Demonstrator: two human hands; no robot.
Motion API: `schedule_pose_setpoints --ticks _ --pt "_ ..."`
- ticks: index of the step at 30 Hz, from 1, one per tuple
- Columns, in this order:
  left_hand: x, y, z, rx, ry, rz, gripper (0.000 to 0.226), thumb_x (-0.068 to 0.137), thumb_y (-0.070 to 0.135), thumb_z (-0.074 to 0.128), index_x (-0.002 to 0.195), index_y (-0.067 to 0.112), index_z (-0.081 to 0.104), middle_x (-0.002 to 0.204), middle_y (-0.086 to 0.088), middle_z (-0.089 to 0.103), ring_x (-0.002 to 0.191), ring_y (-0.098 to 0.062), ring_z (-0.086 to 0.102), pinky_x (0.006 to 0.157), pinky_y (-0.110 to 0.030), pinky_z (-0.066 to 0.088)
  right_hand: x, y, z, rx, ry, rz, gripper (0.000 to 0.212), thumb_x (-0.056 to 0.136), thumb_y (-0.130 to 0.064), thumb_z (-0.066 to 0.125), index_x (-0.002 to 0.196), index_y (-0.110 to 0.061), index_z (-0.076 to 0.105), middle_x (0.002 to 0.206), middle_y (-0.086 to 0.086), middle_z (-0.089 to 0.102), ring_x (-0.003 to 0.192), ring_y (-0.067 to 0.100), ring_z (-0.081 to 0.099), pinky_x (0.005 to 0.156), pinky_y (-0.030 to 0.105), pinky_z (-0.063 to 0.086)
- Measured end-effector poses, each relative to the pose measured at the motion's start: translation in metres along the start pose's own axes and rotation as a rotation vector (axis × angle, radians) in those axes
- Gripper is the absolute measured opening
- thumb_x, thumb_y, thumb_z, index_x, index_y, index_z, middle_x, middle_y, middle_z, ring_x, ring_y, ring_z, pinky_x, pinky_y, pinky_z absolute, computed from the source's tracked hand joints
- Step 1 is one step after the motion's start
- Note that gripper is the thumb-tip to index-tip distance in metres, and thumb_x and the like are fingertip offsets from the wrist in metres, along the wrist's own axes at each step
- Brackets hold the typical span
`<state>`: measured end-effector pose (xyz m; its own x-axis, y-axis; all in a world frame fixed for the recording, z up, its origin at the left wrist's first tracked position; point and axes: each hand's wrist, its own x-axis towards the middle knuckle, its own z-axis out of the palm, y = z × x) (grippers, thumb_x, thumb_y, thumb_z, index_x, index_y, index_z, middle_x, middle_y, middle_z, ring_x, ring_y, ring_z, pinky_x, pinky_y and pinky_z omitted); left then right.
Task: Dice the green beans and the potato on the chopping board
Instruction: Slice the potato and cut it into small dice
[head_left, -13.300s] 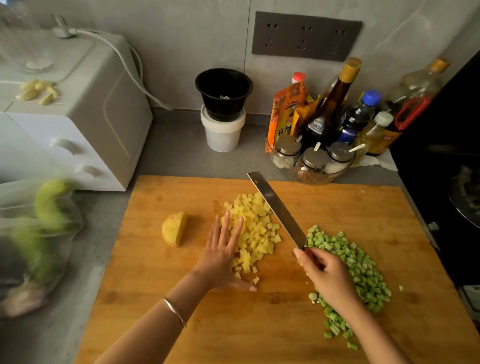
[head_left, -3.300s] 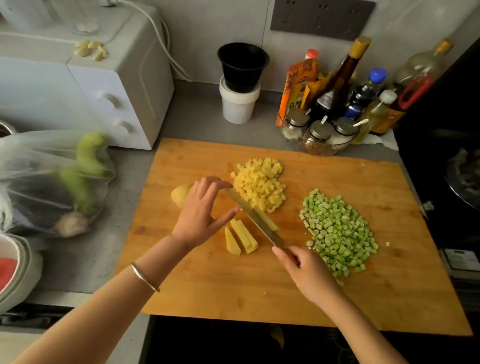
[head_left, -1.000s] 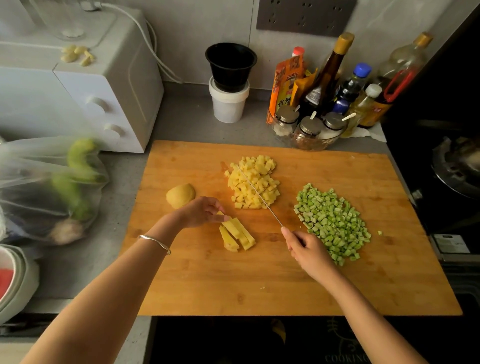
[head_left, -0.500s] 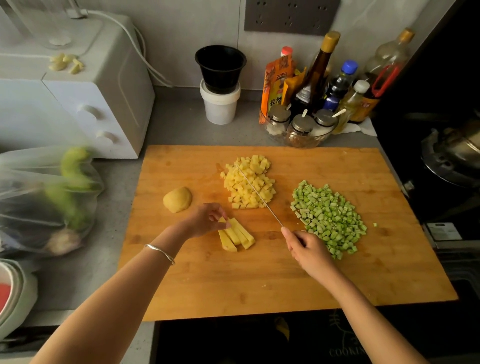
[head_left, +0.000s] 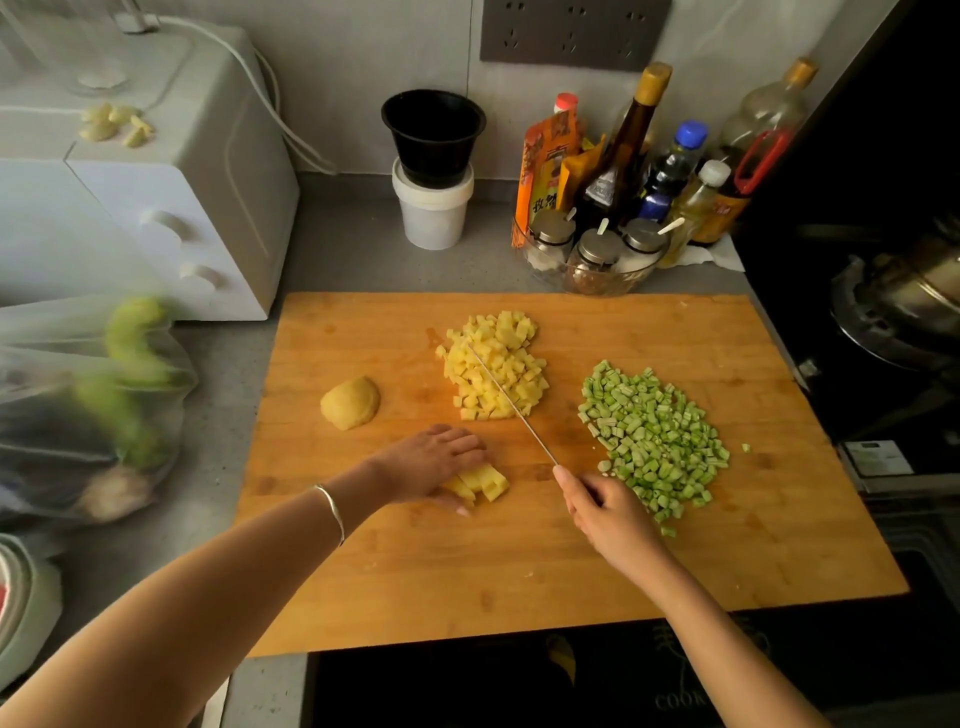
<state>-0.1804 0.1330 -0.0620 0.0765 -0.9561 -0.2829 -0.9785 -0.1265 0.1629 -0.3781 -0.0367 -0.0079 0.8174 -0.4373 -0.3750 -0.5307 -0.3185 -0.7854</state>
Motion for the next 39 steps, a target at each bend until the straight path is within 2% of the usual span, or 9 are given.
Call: schedule_pose_setpoints --ticks 5,10,13,16,20,28,33,36,39 --pt "-0.007 0.001 0.024 0.062 0.346 -0.093 0.083 0.078 0.076 0.026 0.113 0.01 0.063 0.109 -0.006 0.065 0.098 -0.024 0.064 0.085 -0.033 0.052 -0.001 -0.003 -0.001 0.001 -0.018 0.011 0.053 0.083 -0.064 0.045 0.062 -0.015 0.046 0.041 -0.011 0.036 0.04 0.006 0.032 0.048 0.025 0.027" --pt "-0.014 0.038 0.043 -0.097 0.554 -0.728 0.082 0.081 0.077 0.023 0.103 0.008 0.062 0.098 -0.009 0.062 0.086 -0.027 0.061 0.074 -0.037 0.053 -0.001 -0.012 0.004 0.091 -0.088 0.044 0.053 0.086 -0.059 0.046 0.067 -0.01 0.046 0.045 -0.009 0.034 0.038 0.007 0.029 0.041 0.018 0.025" --pt "-0.018 0.056 0.053 -0.375 0.718 -0.955 0.088 0.078 0.081 0.034 0.115 0.004 0.054 0.105 -0.01 0.055 0.094 -0.028 0.052 0.084 -0.039 0.046 -0.001 -0.018 0.012 0.167 -0.195 0.082 0.05 0.092 -0.053 0.045 0.072 -0.007 0.047 0.048 -0.003 0.031 0.036 0.007 0.027 0.039 0.021 0.022" --pt "-0.023 0.066 0.062 -0.632 0.859 -0.916 0.096 0.071 0.072 0.055 0.139 0.006 0.035 0.126 -0.011 0.045 0.115 -0.025 0.041 0.102 -0.033 0.032 -0.001 -0.02 0.02 0.176 -0.258 0.084 0.054 0.086 -0.059 0.044 0.071 -0.007 0.047 0.05 0.0 0.029 0.036 0.01 0.028 0.04 0.026 0.021" --pt "-0.021 0.069 0.064 -0.595 0.764 -0.854 0.099 0.076 0.07 0.05 0.147 0.007 0.022 0.142 -0.015 0.034 0.132 -0.03 0.032 0.11 -0.037 0.025 0.003 -0.018 0.029 0.165 -0.284 0.147 0.053 0.087 -0.058 0.046 0.071 -0.008 0.047 0.049 -0.001 0.03 0.037 0.011 0.028 0.042 0.027 0.021" --pt "0.003 0.072 0.056 -0.461 0.71 -0.977 0.071 0.087 0.054 0.039 0.133 0.0 0.044 0.119 -0.019 0.054 0.107 -0.038 0.055 0.089 -0.047 0.051 0.007 -0.018 0.039 0.202 -0.353 0.265 0.051 0.096 -0.058 0.038 0.068 -0.015 0.041 0.047 -0.003 0.03 0.039 0.013 0.026 0.042 0.026 0.021" --pt "0.017 0.074 0.049 -0.561 0.742 -1.013 0.069 0.087 0.054 0.041 0.134 0.003 0.039 0.122 -0.02 0.05 0.113 -0.039 0.048 0.095 -0.051 0.046 0.013 -0.019 0.041 0.215 -0.337 0.255 0.051 0.096 -0.059 0.036 0.069 -0.015 0.039 0.048 -0.002 0.029 0.039 0.013 0.024 0.042 0.025 0.021" --pt "0.002 0.067 0.05 -0.623 0.733 -0.933 0.09 0.079 0.066 0.047 0.143 0.004 0.031 0.135 -0.016 0.041 0.126 -0.031 0.034 0.108 -0.044 0.03 0.015 -0.018 0.043 0.204 -0.333 0.246 0.051 0.096 -0.058 0.037 0.069 -0.015 0.04 0.046 -0.004 0.03 0.038 0.012 0.025 0.041 0.023 0.021" --pt "-0.026 0.054 0.055 -0.539 0.744 -0.829 0.09 0.074 0.07 0.05 0.141 0.011 0.037 0.129 -0.008 0.048 0.117 -0.023 0.038 0.102 -0.036 0.034 0.017 -0.017 0.04 0.217 -0.335 0.24 0.051 0.094 -0.059 0.039 0.069 -0.015 0.041 0.046 -0.003 0.031 0.037 0.012 0.025 0.041 0.022 0.02"
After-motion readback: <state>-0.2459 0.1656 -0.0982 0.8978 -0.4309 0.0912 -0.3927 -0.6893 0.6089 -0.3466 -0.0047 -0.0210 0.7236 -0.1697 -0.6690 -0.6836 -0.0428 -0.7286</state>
